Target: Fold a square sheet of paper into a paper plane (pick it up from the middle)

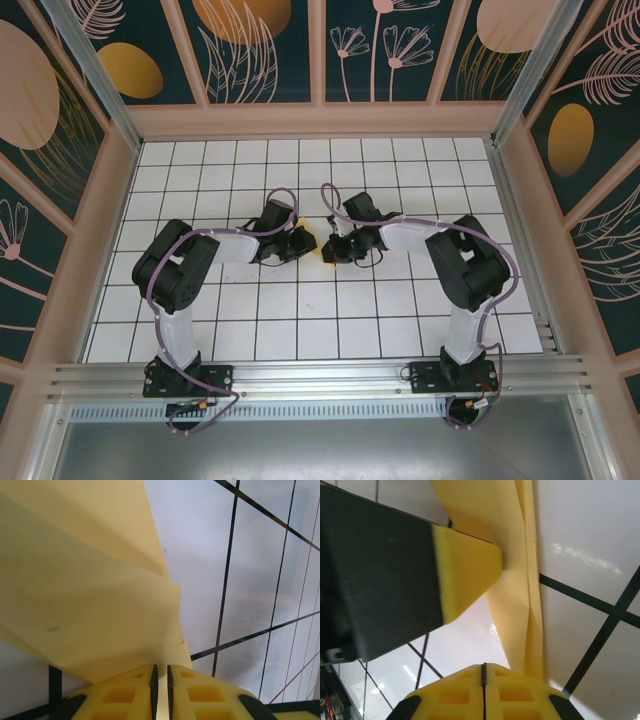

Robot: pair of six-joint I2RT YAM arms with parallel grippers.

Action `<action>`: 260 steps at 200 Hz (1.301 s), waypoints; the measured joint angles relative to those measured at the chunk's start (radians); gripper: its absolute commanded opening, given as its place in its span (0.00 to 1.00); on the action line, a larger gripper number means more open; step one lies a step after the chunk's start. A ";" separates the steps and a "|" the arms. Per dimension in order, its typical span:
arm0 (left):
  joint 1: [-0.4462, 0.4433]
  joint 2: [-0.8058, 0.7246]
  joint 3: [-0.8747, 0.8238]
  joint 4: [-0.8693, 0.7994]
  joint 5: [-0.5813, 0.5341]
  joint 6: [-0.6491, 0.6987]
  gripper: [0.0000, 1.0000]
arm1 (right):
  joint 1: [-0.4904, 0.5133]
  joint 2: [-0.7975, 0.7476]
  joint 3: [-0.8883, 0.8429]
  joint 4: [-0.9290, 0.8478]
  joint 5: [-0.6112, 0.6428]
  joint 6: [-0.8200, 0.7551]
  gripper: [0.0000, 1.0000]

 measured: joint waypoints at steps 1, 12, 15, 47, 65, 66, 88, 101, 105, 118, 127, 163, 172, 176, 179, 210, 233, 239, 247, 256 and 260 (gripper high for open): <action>0.000 0.000 0.000 0.000 0.000 0.000 0.16 | 0.000 0.001 0.000 0.000 0.000 0.000 0.05; 0.000 0.000 0.000 0.000 0.000 0.000 0.16 | 0.000 0.015 0.000 -0.002 0.007 0.000 0.05; 0.000 0.000 0.000 0.000 0.000 0.000 0.16 | 0.000 0.018 0.000 -0.003 0.008 0.000 0.05; 0.000 0.000 0.003 -0.003 0.000 0.001 0.17 | -0.002 0.032 0.000 -0.002 0.026 0.009 0.04; -0.001 0.001 0.013 -0.012 -0.005 0.011 0.19 | -0.008 0.032 -0.003 0.006 0.026 0.019 0.04; -0.001 0.001 0.013 -0.013 -0.005 0.013 0.20 | -0.009 0.032 -0.003 0.007 0.026 0.019 0.04; 0.000 0.011 0.043 -0.034 -0.027 0.035 0.21 | -0.023 0.032 -0.021 0.042 0.013 0.024 0.04; 0.002 0.022 0.064 -0.046 -0.039 0.048 0.22 | -0.027 0.032 -0.032 0.064 0.002 0.027 0.04; 0.002 0.024 0.068 -0.048 -0.039 0.051 0.22 | -0.028 0.032 -0.035 0.071 -0.001 0.029 0.04; 0.005 0.029 0.074 -0.051 -0.038 0.058 0.22 | -0.031 0.032 -0.045 0.089 -0.006 0.031 0.04; 0.008 0.031 0.077 -0.051 -0.037 0.063 0.23 | -0.032 0.032 -0.050 0.100 -0.012 0.038 0.04; 0.045 0.032 0.079 -0.042 -0.032 0.080 0.24 | -0.051 0.032 -0.066 0.128 -0.039 0.049 0.04; 0.056 0.032 0.079 -0.040 -0.035 0.085 0.24 | -0.053 0.032 -0.069 0.131 -0.043 0.049 0.04; 0.061 0.032 0.079 -0.039 -0.038 0.087 0.24 | -0.054 0.032 -0.070 0.133 -0.044 0.050 0.04; 0.065 0.032 0.079 -0.039 -0.039 0.087 0.24 | -0.055 0.032 -0.070 0.134 -0.046 0.049 0.04; 0.090 0.032 0.079 -0.036 -0.048 0.101 0.24 | -0.055 0.032 -0.071 0.135 -0.047 0.050 0.04; 0.100 0.032 0.080 -0.036 -0.053 0.109 0.24 | -0.056 0.032 -0.071 0.135 -0.048 0.052 0.04; 0.103 0.033 0.080 -0.037 -0.056 0.113 0.24 | -0.056 0.032 -0.071 0.135 -0.048 0.053 0.04; 0.105 0.032 0.080 -0.037 -0.058 0.117 0.24 | -0.057 0.032 -0.071 0.134 -0.049 0.053 0.04; 0.109 0.032 0.081 -0.037 -0.061 0.122 0.24 | -0.057 0.032 -0.071 0.134 -0.050 0.053 0.04; 0.110 0.032 0.081 -0.037 -0.063 0.124 0.24 | -0.058 0.032 -0.071 0.134 -0.050 0.053 0.04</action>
